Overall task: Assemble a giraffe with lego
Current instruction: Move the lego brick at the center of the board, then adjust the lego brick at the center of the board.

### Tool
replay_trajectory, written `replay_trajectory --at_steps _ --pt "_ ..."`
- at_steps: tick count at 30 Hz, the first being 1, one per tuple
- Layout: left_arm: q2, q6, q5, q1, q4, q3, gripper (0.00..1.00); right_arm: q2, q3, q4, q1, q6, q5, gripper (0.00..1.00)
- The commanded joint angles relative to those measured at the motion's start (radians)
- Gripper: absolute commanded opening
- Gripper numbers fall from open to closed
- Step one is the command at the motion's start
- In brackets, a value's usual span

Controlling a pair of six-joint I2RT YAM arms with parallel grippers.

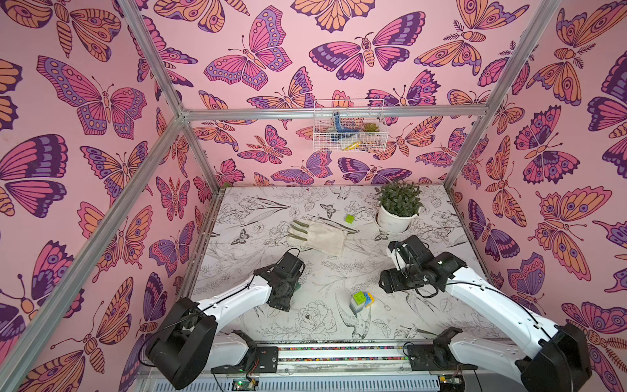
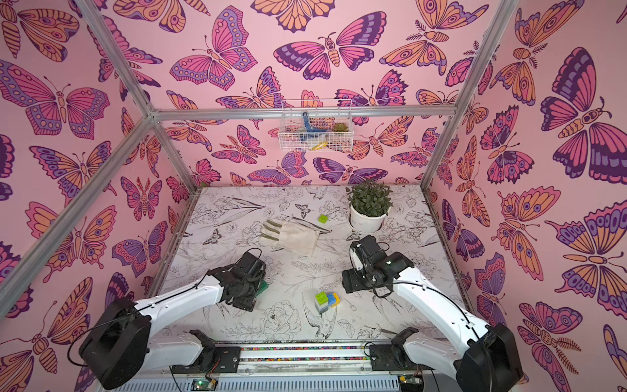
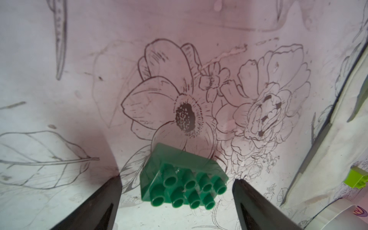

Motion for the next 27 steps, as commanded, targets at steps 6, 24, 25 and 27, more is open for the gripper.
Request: replay_trajectory --at_steps 6,24,25,27 --pt "0.050 -0.052 -0.022 0.039 0.008 -0.052 0.82 0.043 -0.026 0.019 -0.011 0.047 -0.013 0.85" --pt "0.075 0.039 -0.003 0.092 -0.011 -0.047 0.52 0.184 -0.134 0.202 -0.016 0.102 -0.037 0.83" --pt "0.079 0.049 -0.002 0.095 -0.017 -0.038 0.50 0.193 -0.141 0.210 -0.016 0.104 -0.038 0.84" --pt "0.083 0.070 0.005 0.099 -0.030 -0.022 0.49 0.202 -0.152 0.226 -0.016 0.103 -0.041 0.83"
